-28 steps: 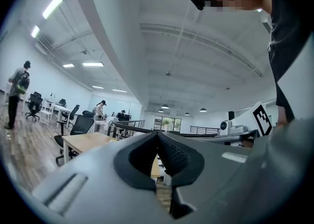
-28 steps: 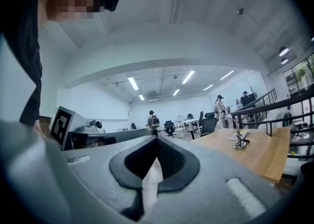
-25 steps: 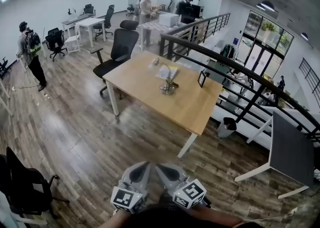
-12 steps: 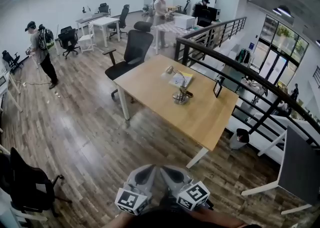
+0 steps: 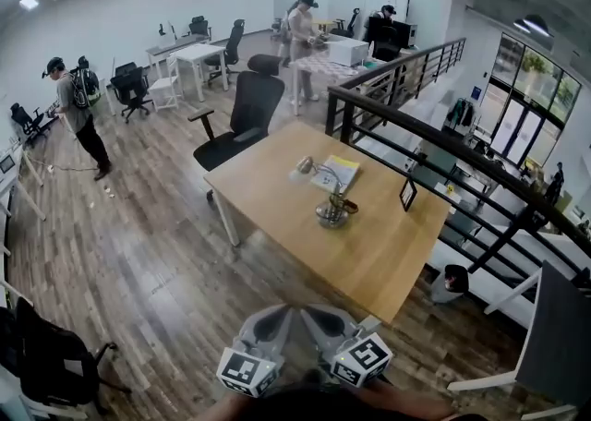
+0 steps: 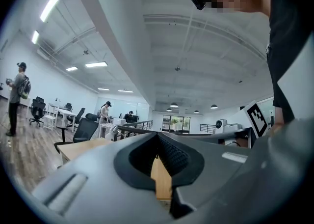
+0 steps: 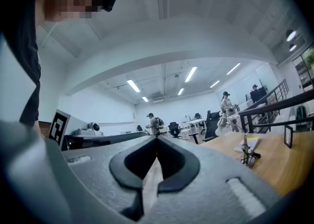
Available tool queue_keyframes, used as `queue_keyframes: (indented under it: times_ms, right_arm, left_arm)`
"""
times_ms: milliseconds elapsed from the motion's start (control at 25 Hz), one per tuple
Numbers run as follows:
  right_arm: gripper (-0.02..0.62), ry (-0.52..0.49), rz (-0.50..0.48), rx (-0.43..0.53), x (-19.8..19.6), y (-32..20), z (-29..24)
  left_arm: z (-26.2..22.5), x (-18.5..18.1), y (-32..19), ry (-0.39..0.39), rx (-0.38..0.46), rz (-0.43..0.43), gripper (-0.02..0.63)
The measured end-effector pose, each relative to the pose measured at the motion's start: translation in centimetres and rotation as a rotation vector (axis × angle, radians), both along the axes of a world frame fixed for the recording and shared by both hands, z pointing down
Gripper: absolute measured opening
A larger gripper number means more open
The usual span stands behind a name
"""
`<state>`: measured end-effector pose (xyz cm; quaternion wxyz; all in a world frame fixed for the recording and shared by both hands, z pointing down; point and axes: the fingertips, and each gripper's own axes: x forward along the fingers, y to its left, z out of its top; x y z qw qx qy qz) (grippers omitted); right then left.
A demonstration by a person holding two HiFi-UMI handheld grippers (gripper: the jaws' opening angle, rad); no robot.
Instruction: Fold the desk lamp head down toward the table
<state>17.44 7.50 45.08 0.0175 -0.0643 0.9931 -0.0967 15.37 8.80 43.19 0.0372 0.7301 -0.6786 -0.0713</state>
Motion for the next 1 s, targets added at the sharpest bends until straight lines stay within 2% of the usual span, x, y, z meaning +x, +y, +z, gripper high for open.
queue_keyframes:
  times_ms: [240, 520, 800, 1000]
  right_arm:
    - [0.003, 0.003, 0.007, -0.031, -0.8, -5.1, 1.0]
    - [0.003, 0.024, -0.006, -0.055, -4.2, -9.0, 2.7]
    - [0.003, 0.038, 0.076, -0.047, -7.9, -13.6, 2.5]
    - [0.003, 0.04, 0.141, -0.041, -12.1, -16.1, 1.9]
  left_arm:
    - [0.9, -0.9, -5.0, -0.003, -0.013, -0.001, 0.002]
    - [2.3, -4.6, -8.7, 0.023, -0.01, 0.002, 0.002]
    - [1.4, -8.5, -13.5, 0.019, -0.008, 0.074, 0.002]
    - [0.9, -12.5, -16.1, 0.023, 0.005, 0.16, 0.002]
